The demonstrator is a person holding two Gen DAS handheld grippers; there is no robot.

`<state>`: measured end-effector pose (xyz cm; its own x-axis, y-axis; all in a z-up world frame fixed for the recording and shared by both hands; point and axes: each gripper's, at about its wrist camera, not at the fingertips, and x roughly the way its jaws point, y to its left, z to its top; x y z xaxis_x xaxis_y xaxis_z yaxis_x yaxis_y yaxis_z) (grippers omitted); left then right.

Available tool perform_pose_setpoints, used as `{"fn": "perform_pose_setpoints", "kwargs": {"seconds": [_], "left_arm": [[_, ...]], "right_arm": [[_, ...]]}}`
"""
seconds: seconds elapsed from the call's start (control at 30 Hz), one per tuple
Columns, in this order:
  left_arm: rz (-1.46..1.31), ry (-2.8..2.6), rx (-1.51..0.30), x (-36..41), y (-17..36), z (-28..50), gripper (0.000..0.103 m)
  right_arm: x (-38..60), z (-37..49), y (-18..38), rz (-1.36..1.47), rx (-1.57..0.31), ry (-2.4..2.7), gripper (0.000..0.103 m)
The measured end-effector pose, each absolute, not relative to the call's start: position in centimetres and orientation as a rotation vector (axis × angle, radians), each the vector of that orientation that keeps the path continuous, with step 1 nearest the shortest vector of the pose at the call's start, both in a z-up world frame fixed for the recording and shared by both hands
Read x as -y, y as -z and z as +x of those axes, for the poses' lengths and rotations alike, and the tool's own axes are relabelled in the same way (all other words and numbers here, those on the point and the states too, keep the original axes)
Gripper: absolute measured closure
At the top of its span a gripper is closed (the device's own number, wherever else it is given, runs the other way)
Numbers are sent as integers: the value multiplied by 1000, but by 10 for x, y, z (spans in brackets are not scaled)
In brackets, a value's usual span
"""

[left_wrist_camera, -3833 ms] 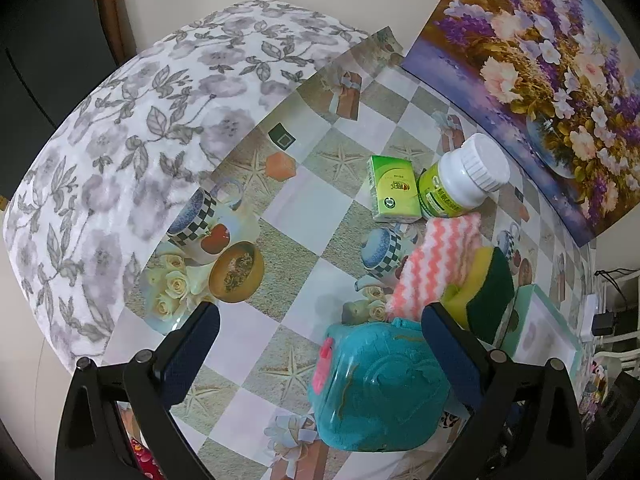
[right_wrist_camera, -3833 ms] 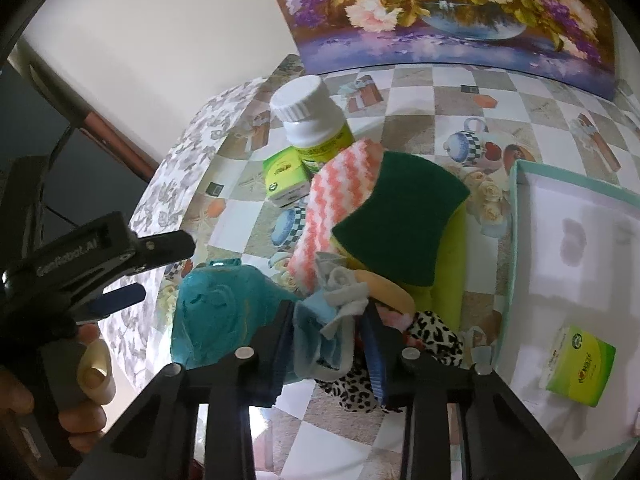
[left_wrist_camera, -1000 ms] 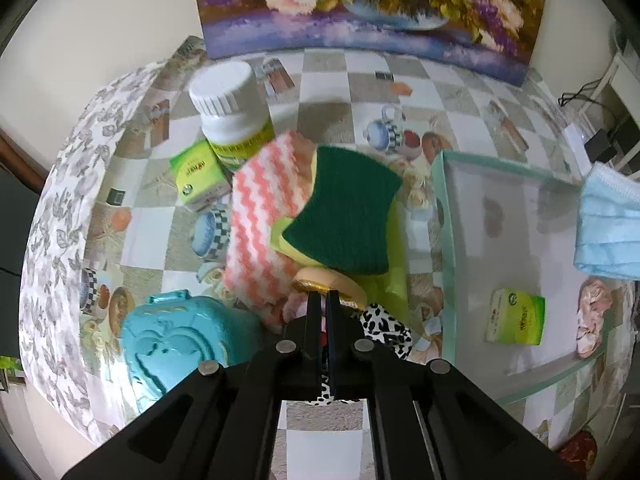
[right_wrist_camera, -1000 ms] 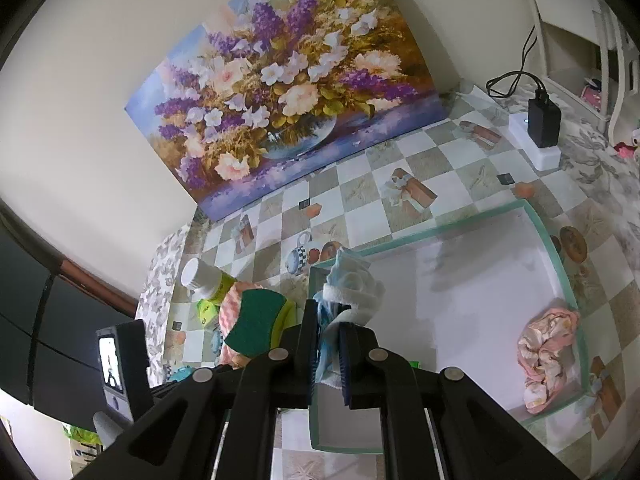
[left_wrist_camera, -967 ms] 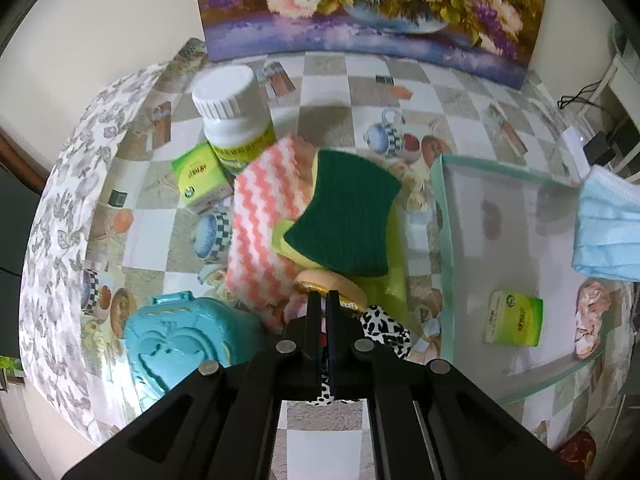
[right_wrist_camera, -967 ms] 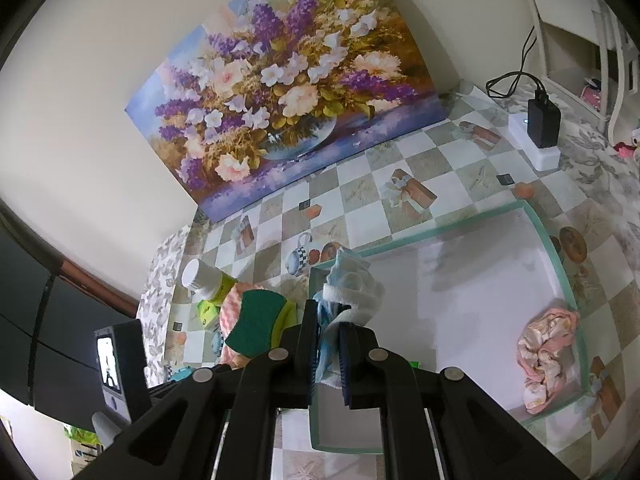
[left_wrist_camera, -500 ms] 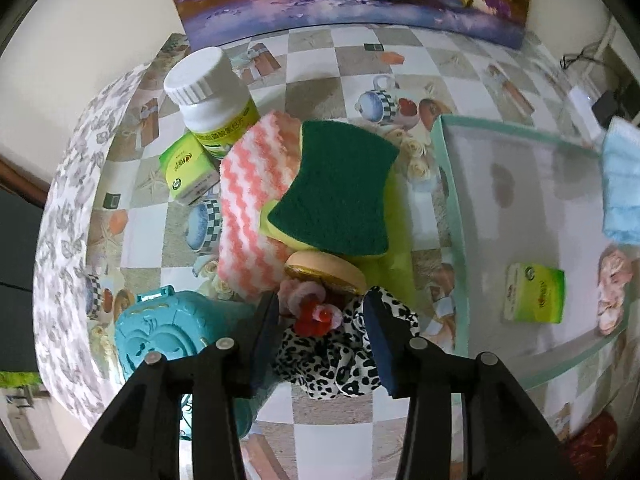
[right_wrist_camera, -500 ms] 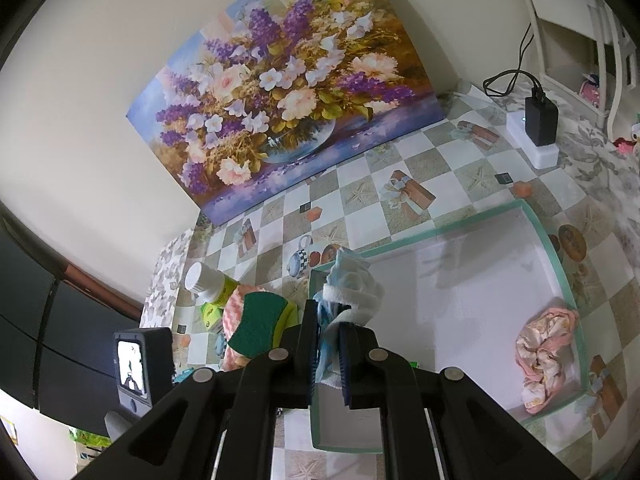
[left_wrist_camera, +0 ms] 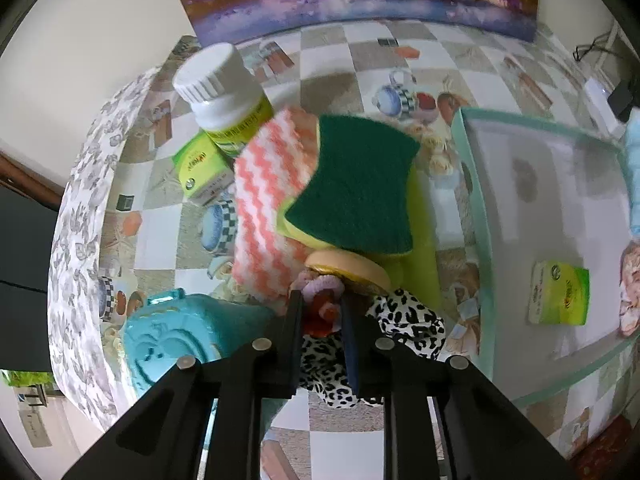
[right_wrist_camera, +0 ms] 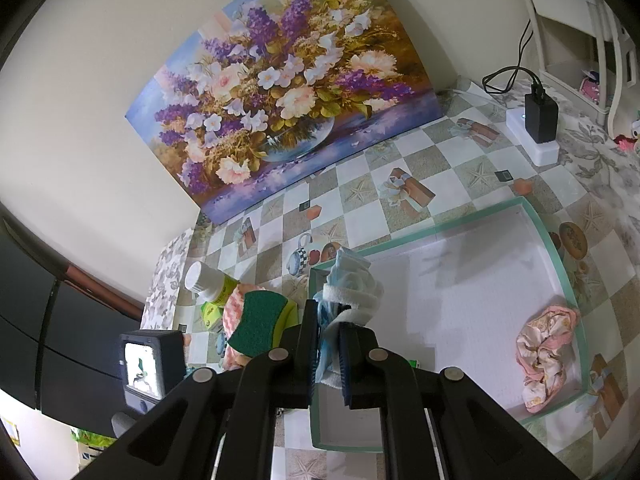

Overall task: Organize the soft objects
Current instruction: 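Hold blue mask over tray with right tool while left tool carries red scrunchie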

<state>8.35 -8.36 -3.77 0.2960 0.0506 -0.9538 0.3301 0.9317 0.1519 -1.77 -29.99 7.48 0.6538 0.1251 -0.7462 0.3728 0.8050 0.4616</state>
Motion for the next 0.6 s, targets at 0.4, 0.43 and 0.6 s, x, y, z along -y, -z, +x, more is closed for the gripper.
{"fn": "perform_pose_setpoints", "kwargs": {"seconds": [0.4, 0.43, 0.6], "left_arm": [[199, 290, -1033, 85, -45, 66, 85], [198, 303, -1024, 86, -45, 66, 85], [186, 405, -982, 116, -45, 58, 83]], "right_arm": [[310, -25, -85, 633, -830, 201, 93], [314, -26, -83, 629, -835, 219, 93], [339, -31, -65, 642, -878, 325, 93]]}}
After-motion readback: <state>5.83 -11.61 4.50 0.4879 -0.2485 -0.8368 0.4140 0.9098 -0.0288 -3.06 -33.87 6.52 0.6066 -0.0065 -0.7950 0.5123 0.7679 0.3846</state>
